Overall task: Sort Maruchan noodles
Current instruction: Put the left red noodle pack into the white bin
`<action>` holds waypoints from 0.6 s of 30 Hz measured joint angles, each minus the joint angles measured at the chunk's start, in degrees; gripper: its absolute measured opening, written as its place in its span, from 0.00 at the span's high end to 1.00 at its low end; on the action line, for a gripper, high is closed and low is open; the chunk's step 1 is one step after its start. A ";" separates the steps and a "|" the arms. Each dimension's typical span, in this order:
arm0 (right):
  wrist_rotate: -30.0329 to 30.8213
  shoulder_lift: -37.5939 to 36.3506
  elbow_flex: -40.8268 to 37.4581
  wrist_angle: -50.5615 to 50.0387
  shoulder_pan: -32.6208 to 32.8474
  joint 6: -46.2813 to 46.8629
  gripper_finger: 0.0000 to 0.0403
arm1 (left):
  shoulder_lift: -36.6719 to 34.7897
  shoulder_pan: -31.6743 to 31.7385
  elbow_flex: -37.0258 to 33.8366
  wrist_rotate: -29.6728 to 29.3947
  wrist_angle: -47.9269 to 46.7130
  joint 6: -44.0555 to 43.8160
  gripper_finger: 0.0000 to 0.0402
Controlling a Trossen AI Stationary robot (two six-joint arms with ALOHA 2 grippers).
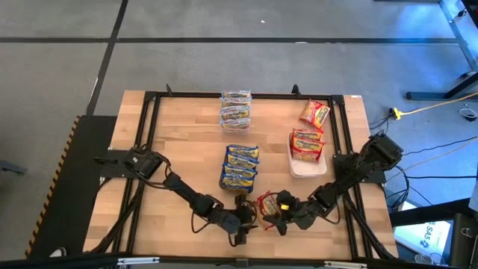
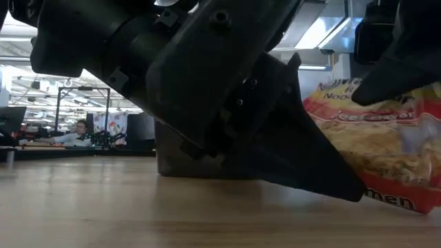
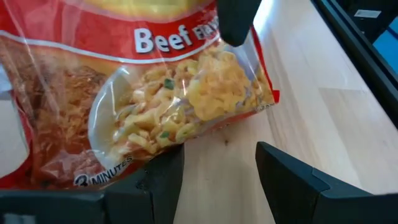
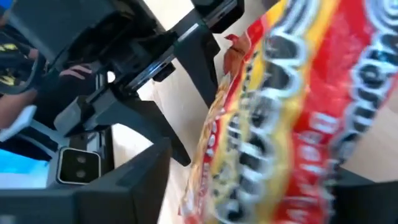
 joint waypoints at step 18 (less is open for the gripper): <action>-4.18 -7.38 -0.03 -8.06 0.18 -14.34 0.77 | -5.83 -4.99 0.04 0.30 -11.19 -5.42 0.52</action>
